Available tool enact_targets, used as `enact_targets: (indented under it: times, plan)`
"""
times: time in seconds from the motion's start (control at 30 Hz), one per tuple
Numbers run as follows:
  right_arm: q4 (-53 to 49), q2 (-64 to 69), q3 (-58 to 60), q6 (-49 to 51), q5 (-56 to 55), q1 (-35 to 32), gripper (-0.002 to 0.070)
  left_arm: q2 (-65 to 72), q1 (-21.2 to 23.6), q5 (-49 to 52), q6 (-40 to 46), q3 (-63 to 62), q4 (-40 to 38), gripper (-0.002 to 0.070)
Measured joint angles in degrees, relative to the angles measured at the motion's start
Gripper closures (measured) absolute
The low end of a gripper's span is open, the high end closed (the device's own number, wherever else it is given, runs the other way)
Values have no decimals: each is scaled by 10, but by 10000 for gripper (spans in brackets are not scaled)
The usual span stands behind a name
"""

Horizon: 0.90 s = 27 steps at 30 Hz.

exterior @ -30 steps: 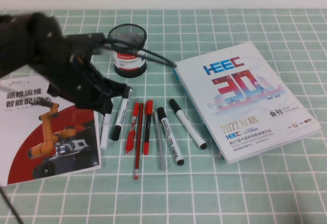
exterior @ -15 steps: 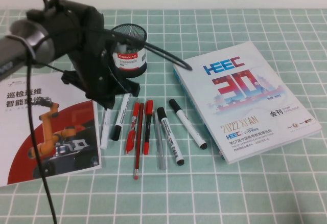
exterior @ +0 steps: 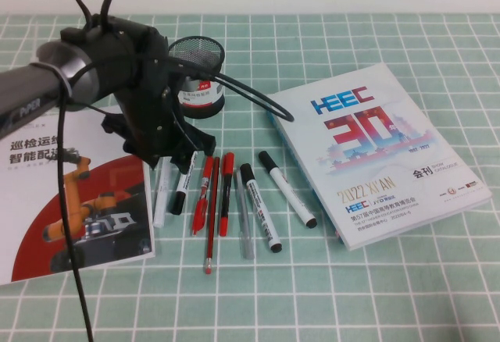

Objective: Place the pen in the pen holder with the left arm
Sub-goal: Pick up the pen on the table

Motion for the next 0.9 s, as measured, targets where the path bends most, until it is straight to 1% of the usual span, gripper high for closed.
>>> enact_targets:
  times: [0.13, 0.3, 0.57, 0.9]
  plan:
    - [0, 0, 0, 0, 0, 0, 696, 0, 2, -2, -47, 0, 20, 304]
    - [0, 0, 0, 0, 0, 0, 696, 1, 6, -12, -67, 0, 32, 309]
    - [0, 0, 0, 0, 0, 0, 696, 34, 6, -12, -76, 0, 34, 312]
    - [0, 0, 0, 0, 0, 0, 696, 38, 6, -26, -76, 0, 35, 312]
